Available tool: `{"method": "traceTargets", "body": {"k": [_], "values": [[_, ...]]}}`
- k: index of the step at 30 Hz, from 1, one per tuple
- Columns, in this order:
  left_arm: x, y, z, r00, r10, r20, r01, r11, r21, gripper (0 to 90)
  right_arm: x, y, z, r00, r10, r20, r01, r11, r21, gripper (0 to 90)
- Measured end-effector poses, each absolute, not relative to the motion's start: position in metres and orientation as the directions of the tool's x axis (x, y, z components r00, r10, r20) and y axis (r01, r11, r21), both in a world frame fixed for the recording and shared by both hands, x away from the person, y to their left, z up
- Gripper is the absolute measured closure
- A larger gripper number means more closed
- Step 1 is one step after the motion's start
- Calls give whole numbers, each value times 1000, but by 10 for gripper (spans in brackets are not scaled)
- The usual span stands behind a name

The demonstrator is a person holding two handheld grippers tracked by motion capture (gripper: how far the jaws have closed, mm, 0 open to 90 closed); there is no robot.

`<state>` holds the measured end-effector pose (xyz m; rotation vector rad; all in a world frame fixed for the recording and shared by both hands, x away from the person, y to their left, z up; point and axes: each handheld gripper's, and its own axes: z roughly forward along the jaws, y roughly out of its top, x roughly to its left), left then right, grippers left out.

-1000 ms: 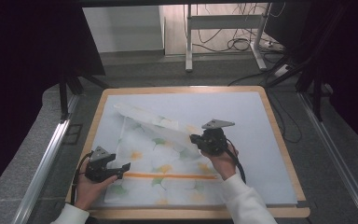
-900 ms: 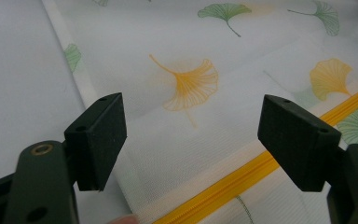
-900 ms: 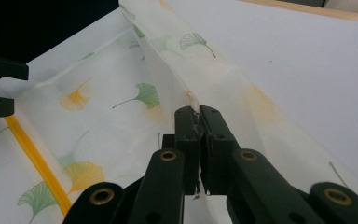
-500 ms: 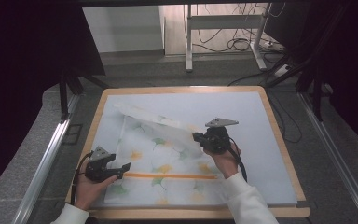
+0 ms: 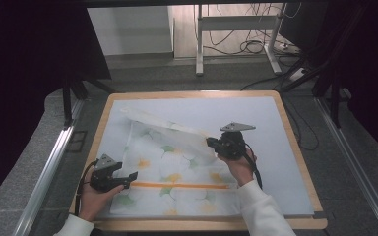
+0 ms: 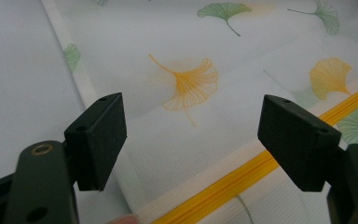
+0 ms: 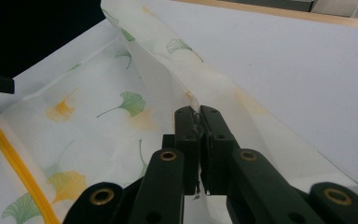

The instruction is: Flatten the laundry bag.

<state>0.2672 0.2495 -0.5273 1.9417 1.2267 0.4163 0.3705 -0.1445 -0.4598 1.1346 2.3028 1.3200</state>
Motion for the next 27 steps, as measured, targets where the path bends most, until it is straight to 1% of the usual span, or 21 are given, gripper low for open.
{"method": "traceTargets", "body": {"k": [27], "values": [[267, 250, -527, 478, 868, -131, 609, -221, 762, 233, 393, -163, -462, -625, 760, 177, 520, 237, 821, 855]]}}
